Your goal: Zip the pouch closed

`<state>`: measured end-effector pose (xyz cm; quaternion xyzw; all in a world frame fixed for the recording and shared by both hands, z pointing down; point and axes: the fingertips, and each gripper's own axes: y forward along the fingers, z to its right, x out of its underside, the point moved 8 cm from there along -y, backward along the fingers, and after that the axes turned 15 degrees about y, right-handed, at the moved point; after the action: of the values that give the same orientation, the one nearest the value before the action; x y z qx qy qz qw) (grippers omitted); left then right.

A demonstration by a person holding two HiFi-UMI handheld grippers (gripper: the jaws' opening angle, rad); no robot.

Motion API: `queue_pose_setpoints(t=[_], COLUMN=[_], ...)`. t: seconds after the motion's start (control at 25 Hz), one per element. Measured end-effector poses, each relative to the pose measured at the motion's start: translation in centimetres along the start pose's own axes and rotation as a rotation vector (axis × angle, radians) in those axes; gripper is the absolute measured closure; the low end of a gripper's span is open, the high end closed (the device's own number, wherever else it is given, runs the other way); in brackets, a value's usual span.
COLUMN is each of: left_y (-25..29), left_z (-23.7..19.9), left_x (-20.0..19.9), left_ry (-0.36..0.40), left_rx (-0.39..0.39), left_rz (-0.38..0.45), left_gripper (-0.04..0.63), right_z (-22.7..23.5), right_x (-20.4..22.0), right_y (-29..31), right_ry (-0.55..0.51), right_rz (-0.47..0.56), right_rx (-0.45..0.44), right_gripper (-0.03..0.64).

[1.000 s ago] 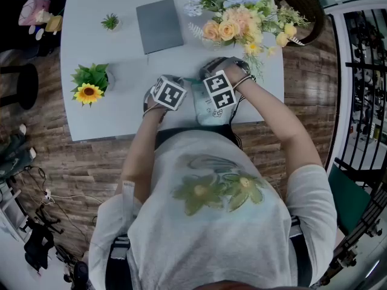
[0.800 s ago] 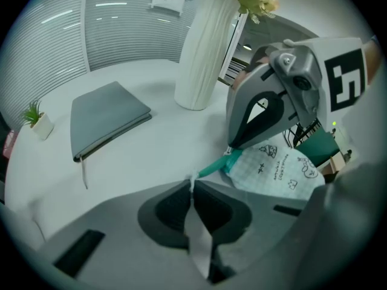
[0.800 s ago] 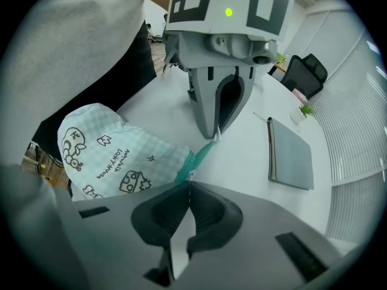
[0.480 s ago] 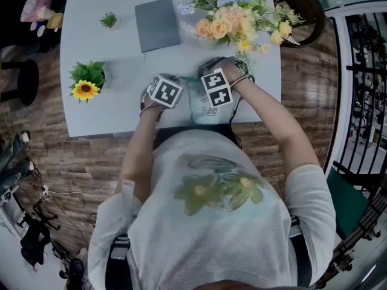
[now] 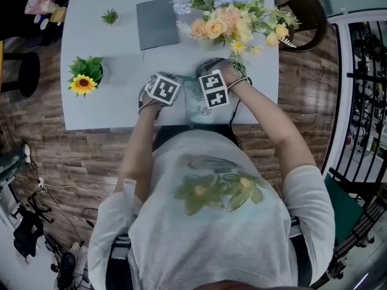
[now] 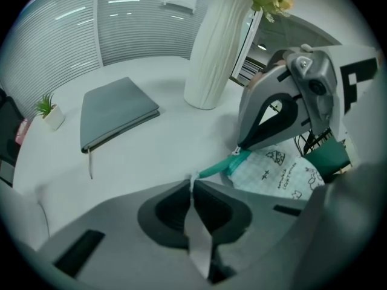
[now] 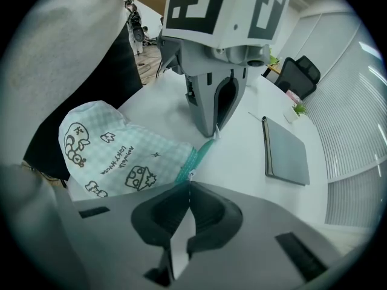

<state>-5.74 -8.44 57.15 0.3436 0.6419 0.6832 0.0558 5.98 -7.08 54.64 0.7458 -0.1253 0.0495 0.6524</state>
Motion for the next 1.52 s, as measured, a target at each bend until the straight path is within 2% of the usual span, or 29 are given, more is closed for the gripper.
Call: queue_pose_setpoints(t=[0.6,0.8,0.96,1.28,1.52], left_y=[0.2,-0.4,0.3,0.0,0.4], left_z=[0.2,-0.1,0.4,0.2,0.4], left_x=[-0.3,-0.7,-0.3,-0.7,-0.4], left_ry=[-0.056,-0.053,-0.079,-0.090,-0.136], left_rx=[-0.047,-0.084,-0.055,-0.087,-0.066], left_rz=[-0.039,-0.050,-0.062,-0.065,-0.068], left_gripper=[0.572,0.572,0.572,0.572,0.572], right_z=[-0.2,-0.4,-0.6,-0.5,-0.3], right_x=[0.5,1.1,1.4,1.7,2.8], right_y=[-0.5,-0.9,-0.7,-1.0,-1.5], right_ry=[-0.016,0.004,0.015,0.027,0.030], right_rz=[0.018,0.061,0.044,0.073,0.045], right_rx=[-0.022,-0.002,-0.022,-0.030,-0.023], right_gripper=[0.598,0.598,0.598,0.598,0.598])
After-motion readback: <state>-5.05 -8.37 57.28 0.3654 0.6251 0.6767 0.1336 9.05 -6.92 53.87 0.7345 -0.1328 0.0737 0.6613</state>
